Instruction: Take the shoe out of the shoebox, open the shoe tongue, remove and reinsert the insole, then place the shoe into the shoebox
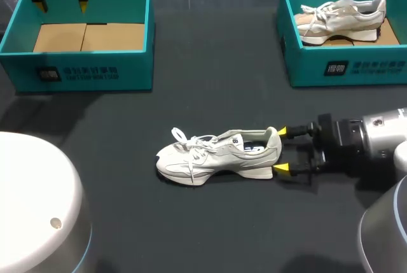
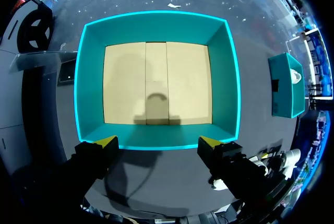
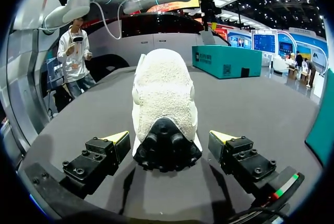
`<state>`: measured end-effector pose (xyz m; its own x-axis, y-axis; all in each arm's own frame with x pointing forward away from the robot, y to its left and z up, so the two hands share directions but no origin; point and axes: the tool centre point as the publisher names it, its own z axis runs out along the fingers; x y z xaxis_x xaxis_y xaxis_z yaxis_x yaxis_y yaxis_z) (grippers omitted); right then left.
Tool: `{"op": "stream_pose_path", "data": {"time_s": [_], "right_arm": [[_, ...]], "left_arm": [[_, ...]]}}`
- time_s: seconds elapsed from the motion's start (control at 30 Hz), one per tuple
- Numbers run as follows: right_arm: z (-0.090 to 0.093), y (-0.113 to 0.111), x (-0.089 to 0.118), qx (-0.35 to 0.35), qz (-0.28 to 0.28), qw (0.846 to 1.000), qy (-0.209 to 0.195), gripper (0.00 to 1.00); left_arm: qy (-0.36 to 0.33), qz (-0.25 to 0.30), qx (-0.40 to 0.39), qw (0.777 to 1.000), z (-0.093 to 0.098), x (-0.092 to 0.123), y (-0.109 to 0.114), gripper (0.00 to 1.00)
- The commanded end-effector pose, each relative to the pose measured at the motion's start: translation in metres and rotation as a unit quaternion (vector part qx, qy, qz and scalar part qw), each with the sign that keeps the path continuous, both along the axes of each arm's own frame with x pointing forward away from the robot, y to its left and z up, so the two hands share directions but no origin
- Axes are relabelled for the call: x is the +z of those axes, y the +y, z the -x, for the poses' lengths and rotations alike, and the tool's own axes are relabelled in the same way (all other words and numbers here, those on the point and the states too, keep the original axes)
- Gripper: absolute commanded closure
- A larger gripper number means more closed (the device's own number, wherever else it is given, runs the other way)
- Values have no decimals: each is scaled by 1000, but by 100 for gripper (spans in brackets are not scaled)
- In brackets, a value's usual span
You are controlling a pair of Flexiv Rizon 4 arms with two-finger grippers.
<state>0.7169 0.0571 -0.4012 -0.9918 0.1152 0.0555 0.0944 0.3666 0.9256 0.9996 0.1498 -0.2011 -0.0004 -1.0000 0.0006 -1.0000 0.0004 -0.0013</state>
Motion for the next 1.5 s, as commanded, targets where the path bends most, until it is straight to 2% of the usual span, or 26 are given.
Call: {"op": "stream_pose_path", "data": {"time_s": [0.03, 0.67, 1.2, 1.23, 1.27, 1.3, 1.33, 1.37, 1.5], "right_arm": [[-3, 7, -4, 3, -3, 1000, -1, 0], [1, 32, -7, 21, -12, 1000, -15, 0], [-1, 43, -10, 33, -12, 999, -16, 0], [-1, 44, -10, 33, -11, 999, -16, 14], [-1, 44, -10, 33, -10, 999, -16, 53], [-1, 44, -10, 32, -9, 999, -16, 66], [-1, 44, -10, 32, -9, 999, -16, 91], [-1, 45, -10, 33, -8, 999, -16, 100], [-1, 45, -10, 37, -4, 999, -18, 100]], "left_arm": [[0, 0, 0, 1000, 0, 1, 0, 0], [0, 0, 0, 1000, 0, 1, 0, 0], [0, 0, 0, 1000, 0, 1, 0, 0], [0, 0, 0, 1000, 0, 1, 0, 0], [0, 0, 0, 1000, 0, 1, 0, 0], [0, 0, 0, 1000, 0, 1, 0, 0], [0, 0, 0, 1000, 0, 1, 0, 0], [0, 0, 0, 1000, 0, 1, 0, 0], [0, 0, 0, 1000, 0, 1, 0, 0]]}}
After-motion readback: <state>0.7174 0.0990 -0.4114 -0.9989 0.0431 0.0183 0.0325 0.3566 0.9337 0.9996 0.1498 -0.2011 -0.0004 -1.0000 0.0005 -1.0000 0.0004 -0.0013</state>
